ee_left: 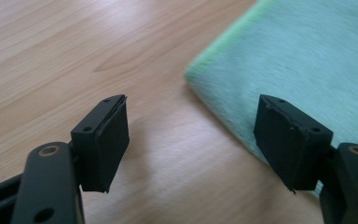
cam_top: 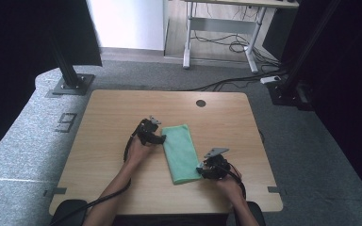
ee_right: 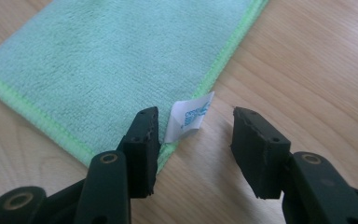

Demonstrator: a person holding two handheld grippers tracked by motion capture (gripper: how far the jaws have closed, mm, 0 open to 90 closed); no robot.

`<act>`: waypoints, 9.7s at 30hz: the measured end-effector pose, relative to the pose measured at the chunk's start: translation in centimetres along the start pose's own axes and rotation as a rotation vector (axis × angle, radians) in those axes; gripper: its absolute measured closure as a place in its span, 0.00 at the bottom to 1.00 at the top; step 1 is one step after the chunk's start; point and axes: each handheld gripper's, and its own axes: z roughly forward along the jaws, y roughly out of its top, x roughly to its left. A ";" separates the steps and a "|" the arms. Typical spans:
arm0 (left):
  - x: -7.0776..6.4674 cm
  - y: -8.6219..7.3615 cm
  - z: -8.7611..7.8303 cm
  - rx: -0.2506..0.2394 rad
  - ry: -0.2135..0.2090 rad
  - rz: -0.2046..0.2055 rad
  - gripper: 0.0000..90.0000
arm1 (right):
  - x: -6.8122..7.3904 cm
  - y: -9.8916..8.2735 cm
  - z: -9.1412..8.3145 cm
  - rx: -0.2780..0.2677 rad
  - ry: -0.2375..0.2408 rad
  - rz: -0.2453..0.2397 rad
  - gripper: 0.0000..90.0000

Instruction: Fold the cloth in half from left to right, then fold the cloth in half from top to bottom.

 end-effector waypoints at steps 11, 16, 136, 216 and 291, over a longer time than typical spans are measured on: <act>1.6 1.7 1.3 0.013 0.065 -0.042 0.30 | 1.2 0.4 0.4 0.000 0.024 -0.022 0.55; 0.3 1.3 0.6 0.010 0.055 0.030 0.31 | 1.0 0.3 0.5 -0.005 0.032 -0.010 0.54; -0.7 -12.2 -9.1 -0.007 -0.133 0.070 0.00 | -2.0 -1.4 1.4 -0.092 -0.073 0.062 0.00; -2.1 -6.9 -4.7 -0.005 -0.124 0.048 0.03 | 4.3 2.5 2.6 -0.025 0.039 -0.062 0.02; -2.2 -7.2 -4.8 -0.019 -0.115 0.034 0.04 | -1.7 14.0 3.3 -0.183 0.095 -0.116 0.95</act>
